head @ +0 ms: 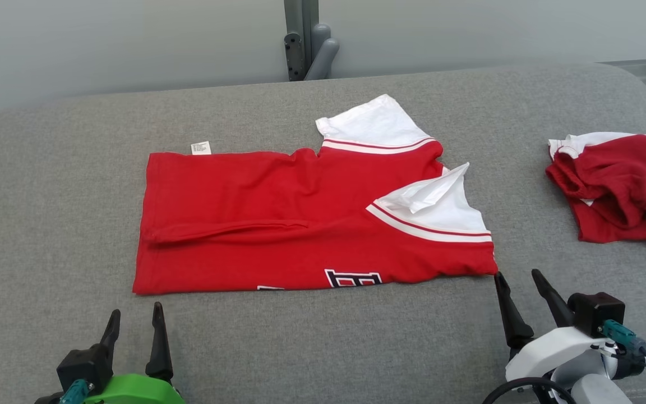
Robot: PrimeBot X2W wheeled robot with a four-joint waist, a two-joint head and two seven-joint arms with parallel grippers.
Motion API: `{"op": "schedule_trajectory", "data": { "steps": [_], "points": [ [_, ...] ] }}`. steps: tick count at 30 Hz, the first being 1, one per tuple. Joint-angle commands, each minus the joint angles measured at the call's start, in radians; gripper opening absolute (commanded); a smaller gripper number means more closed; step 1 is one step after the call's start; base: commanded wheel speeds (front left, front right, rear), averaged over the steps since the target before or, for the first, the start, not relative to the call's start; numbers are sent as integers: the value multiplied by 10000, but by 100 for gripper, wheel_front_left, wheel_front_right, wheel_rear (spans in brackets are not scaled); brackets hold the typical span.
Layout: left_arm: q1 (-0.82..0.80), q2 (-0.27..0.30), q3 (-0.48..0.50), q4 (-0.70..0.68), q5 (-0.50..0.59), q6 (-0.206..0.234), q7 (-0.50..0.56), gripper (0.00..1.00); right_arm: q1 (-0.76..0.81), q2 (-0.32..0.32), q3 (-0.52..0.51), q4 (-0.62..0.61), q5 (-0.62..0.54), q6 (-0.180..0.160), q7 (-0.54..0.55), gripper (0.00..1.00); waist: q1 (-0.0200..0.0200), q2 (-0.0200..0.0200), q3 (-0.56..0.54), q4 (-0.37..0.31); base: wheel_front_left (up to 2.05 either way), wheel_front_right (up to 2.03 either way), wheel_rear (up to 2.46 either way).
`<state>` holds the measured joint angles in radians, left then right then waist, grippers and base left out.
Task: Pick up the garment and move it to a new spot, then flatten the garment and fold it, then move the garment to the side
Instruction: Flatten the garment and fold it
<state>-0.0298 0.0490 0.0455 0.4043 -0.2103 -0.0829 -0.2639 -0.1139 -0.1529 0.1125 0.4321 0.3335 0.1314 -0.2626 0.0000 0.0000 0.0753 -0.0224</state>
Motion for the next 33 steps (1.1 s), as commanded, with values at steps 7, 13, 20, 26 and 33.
{"op": "schedule_trajectory", "data": {
  "steps": [7, 13, 20, 26, 33],
  "points": [
    [-387, 41, -266, 10, 165, -46, 7, 100, -571, 56, 87, 685, 799, -17, -25, 100, 0, 0, 560, 124, 0, 0, 0],
    [-703, 41, -426, 82, 178, -104, 7, 100, -1204, 206, 265, 1374, 1520, -14, -26, 100, 0, 0, 951, 257, 0, 0, 0],
    [-1139, 39, -497, 244, 112, -176, 7, 100, -1746, 212, 557, 1997, 2077, -14, -25, 74, 0, 0, 1372, 407, 0, 0, 0],
    [-1612, 39, -351, 606, 50, -217, 9, 100, -1907, 28, 725, 1860, 2190, -14, -25, 0, 0, 0, 1629, 419, 0, 0, 0],
    [-2217, 41, -68, 1449, -239, -301, 7, 100, -1977, -55, 889, 1531, 2084, -14, -25, 0, 0, 0, 1844, 259, 0, 0, 0]
  ]
}}
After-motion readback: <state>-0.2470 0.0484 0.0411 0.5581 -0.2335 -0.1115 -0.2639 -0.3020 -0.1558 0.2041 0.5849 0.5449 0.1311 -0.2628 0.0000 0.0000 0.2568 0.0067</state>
